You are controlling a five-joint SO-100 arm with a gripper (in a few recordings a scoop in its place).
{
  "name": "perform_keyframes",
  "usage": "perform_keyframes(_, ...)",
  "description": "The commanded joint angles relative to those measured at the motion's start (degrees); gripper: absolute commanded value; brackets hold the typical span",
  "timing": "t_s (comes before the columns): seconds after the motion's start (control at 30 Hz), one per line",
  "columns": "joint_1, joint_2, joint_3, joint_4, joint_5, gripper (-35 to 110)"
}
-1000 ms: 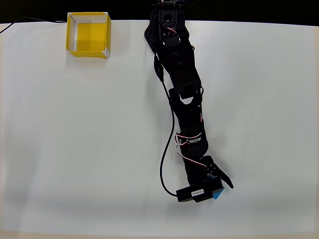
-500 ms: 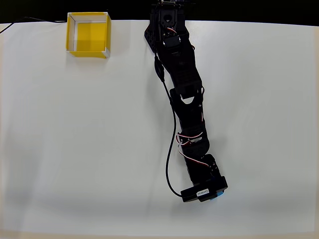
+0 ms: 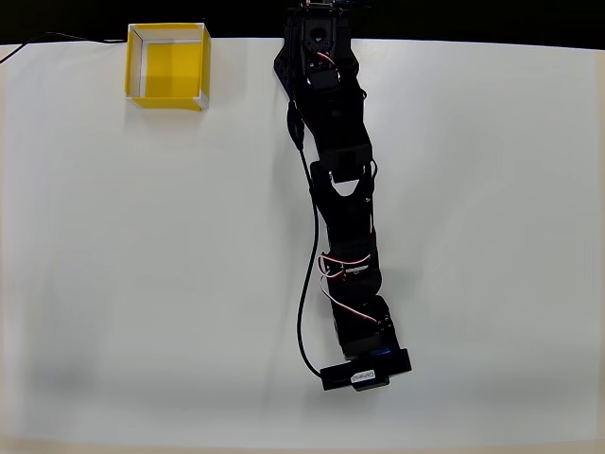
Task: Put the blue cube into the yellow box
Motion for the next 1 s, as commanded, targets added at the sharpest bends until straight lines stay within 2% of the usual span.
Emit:
perform_keyframes(0.0,4.3,27.1,-0.1,11.0,1.5,14)
perform_keyframes(0.33,19.0,52.4,7.3,36.9,5.0,14)
perform_keyframes(0.7,46.0,69.5,7.9,76.3,7.7,14)
perform_keyframes(0.97,69.5,77.7,13.4,87.4,6.0,14)
